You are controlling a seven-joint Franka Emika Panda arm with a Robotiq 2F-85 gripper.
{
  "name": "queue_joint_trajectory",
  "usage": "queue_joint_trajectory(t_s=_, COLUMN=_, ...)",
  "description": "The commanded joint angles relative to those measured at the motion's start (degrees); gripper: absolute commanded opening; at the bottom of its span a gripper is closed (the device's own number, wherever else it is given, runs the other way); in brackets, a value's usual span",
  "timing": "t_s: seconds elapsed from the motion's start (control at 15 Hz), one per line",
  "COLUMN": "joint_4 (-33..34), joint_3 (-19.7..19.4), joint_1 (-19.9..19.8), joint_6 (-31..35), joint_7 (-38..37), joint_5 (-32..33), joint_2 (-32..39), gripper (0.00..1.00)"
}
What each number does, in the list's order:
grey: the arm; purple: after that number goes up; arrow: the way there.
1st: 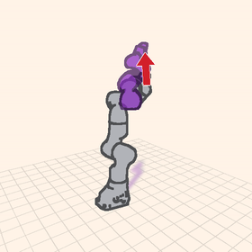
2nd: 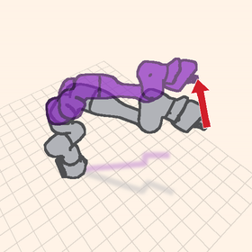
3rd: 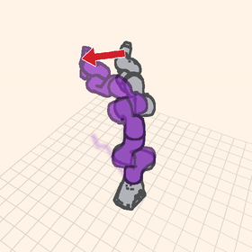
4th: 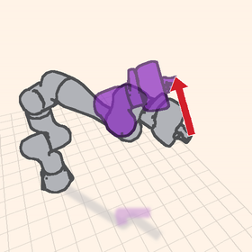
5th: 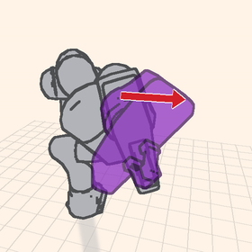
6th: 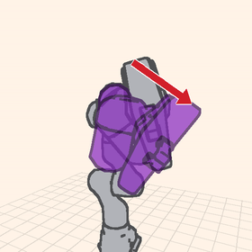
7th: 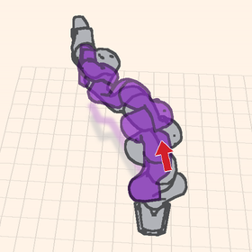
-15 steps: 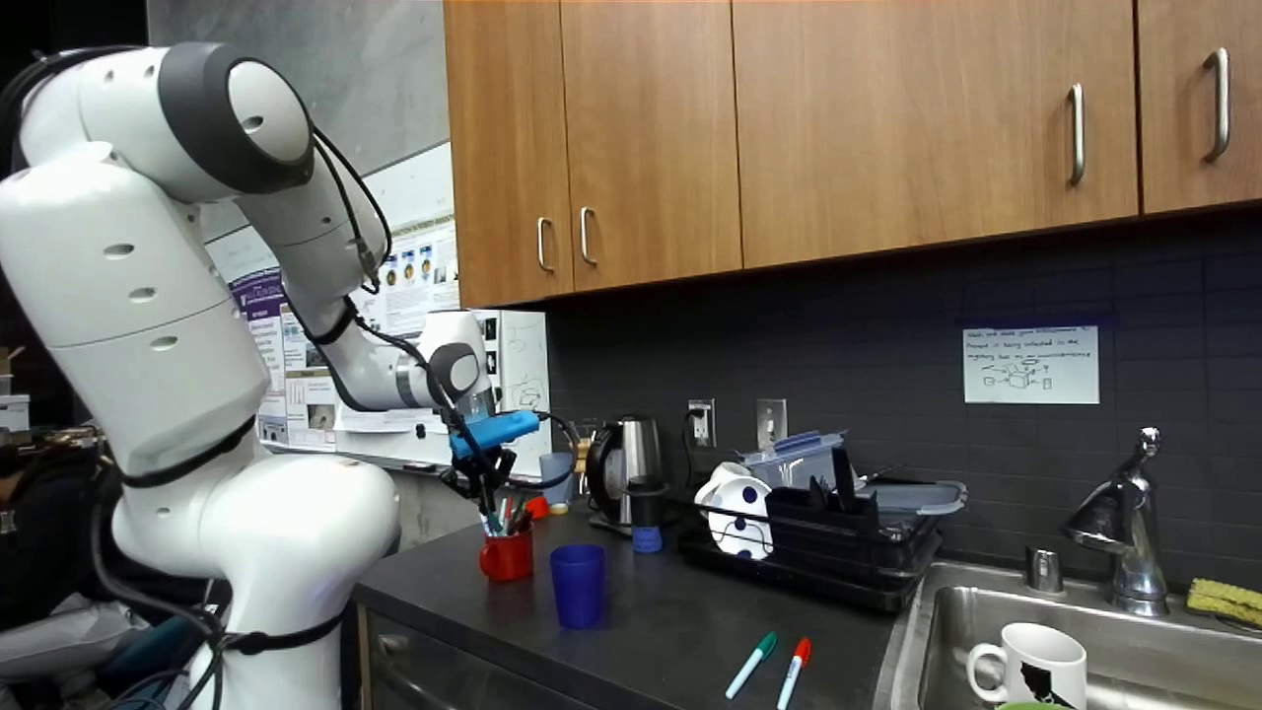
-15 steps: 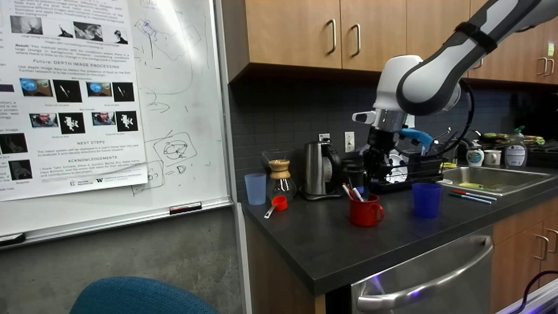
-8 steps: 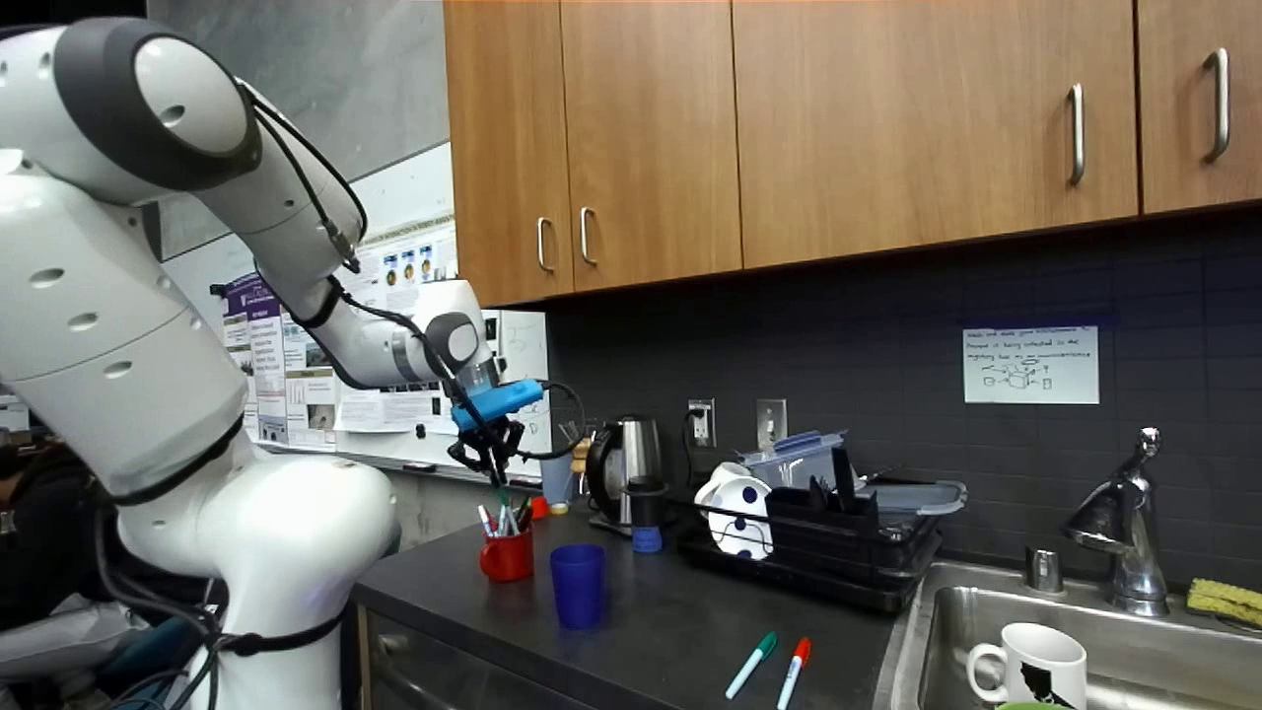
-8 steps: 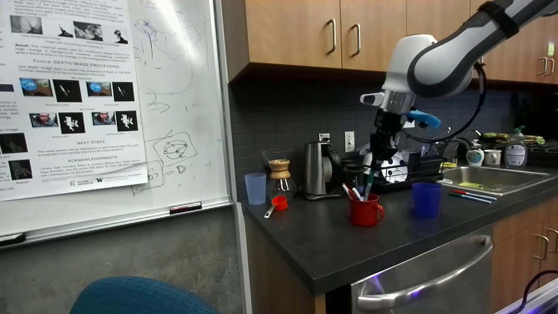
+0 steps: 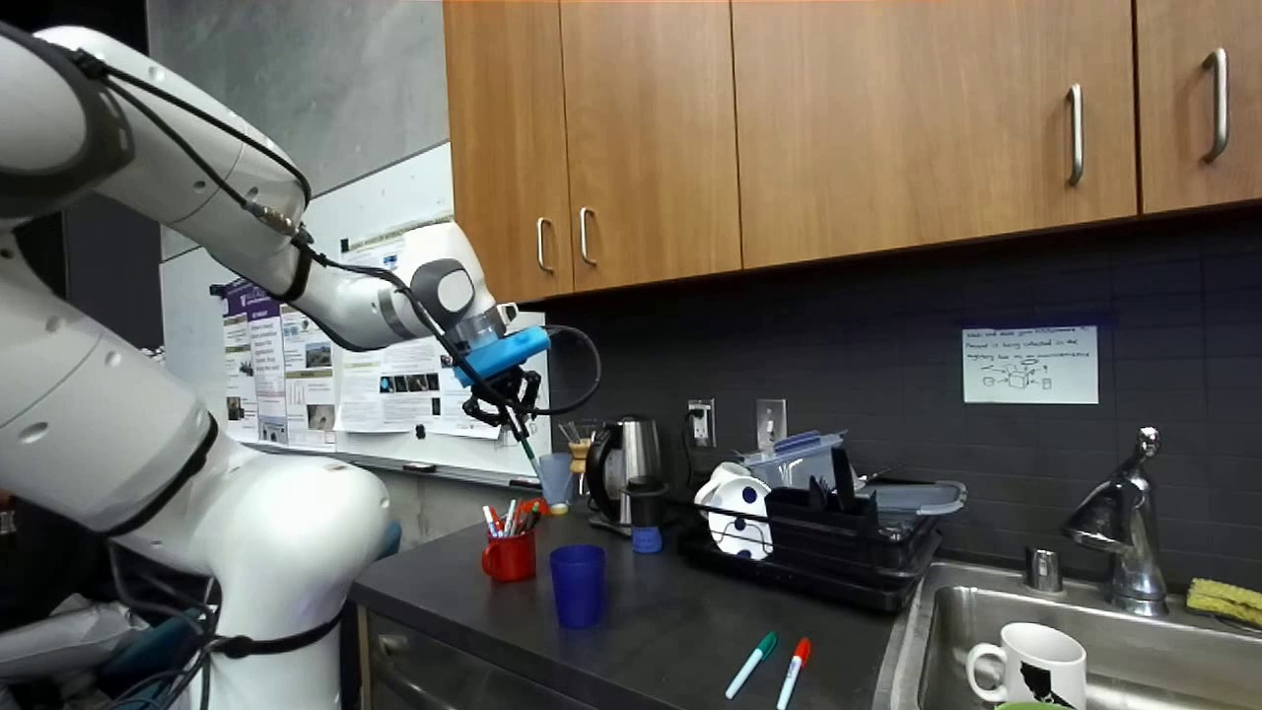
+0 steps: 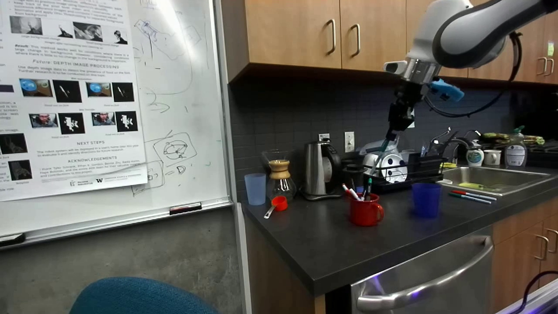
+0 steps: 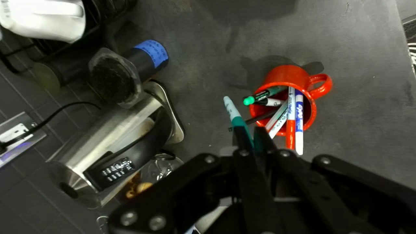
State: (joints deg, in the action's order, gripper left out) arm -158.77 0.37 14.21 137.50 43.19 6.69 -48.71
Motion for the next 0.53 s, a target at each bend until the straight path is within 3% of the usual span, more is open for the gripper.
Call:
queue_joint_trajectory(t_s=0.0, joint_4=-0.29, joint_3=-1.60, joint_1=-1.79, joint_6=-2.71, joint_7=-1.11, joint_5=2.32, joint_2=-4.89, gripper=0.02)
queue_joint_trajectory(t_s=0.47, joint_4=-0.04, joint_3=-2.37, joint_1=-10.32, joint_6=-1.57, joint_7=-8.98, joint_5=8.12, joint_2=-2.59, gripper=0.02)
